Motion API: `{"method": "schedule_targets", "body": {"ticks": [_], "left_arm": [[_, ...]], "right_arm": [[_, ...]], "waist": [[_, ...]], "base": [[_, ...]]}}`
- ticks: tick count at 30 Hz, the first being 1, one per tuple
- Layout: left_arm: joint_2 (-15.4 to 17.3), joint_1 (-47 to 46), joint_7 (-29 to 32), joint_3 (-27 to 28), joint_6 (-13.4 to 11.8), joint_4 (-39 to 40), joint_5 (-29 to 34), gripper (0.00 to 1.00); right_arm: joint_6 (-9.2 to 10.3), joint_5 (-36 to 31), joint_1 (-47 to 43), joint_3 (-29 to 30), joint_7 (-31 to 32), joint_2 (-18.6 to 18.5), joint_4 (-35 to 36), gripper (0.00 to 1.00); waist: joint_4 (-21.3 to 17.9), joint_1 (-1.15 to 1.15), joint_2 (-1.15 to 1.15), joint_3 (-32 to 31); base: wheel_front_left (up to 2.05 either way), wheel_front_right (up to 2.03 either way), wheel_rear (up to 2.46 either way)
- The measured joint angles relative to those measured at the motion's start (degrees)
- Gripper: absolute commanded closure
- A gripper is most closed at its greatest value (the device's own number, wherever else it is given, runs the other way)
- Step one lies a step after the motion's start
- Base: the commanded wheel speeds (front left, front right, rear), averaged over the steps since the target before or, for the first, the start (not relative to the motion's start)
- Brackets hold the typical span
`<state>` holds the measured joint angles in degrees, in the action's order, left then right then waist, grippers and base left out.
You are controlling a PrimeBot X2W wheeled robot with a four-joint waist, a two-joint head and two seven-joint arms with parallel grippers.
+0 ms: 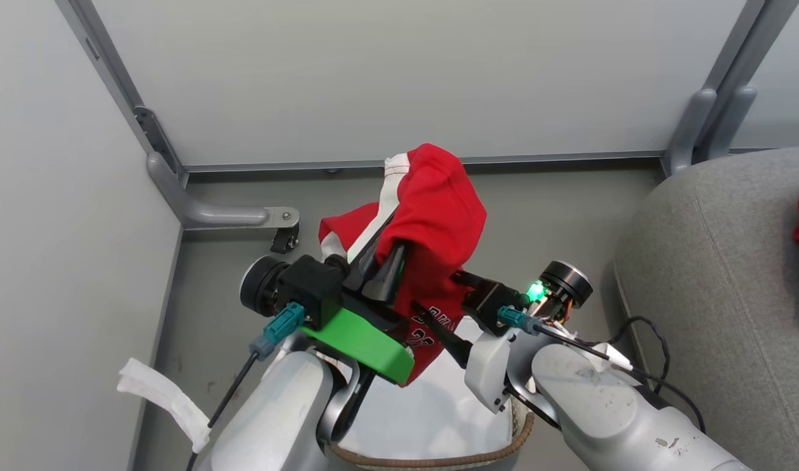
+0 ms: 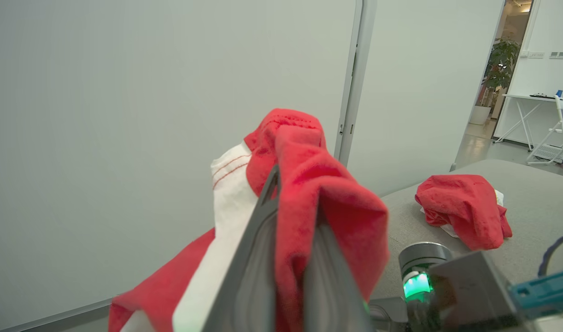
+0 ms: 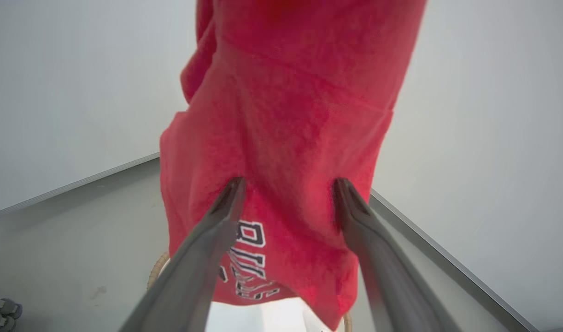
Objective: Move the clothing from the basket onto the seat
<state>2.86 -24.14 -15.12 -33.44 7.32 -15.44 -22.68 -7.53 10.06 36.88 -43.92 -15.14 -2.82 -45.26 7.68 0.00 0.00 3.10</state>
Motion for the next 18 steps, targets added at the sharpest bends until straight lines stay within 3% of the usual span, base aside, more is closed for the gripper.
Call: {"method": "schedule_targets", "body": {"ticks": [11,12,13,18], "left_arm": [[0.0,-1.1,0.0,-2.6,-0.2,0.5,-1.1,1.0],[0.0,-1.1,0.0,-2.8,-0.2,0.5,-1.4,1.0],[0.0,-1.1,0.0,-3.0,-0.3,0.5,-1.5,1.0],[0.0,-1.3,0.0,-3.4,-0.4,0.6,-1.7,1.0]], "right_arm": [[0.0,0.2,0.5,0.3,0.0,0.0,-1.4,0.02],[0.0,0.4,0.5,0.3,0.0,0.0,-1.4,0.55],[0.0,0.9,0.5,0.4,0.0,0.0,-1.1,1.0],[0.0,2.0,0.7,0.5,0.0,0.0,0.4,1.0]], "waist": [[2.6,0.0,0.0,0.7],[2.7,0.0,0.0,0.8],[2.8,0.0,0.0,0.9],[2.9,0.0,0.0,1.5]], "base": [[0.0,0.0,0.0],[0.0,0.0,0.0],[0.0,0.0,0.0],[0.0,0.0,0.0]]}}
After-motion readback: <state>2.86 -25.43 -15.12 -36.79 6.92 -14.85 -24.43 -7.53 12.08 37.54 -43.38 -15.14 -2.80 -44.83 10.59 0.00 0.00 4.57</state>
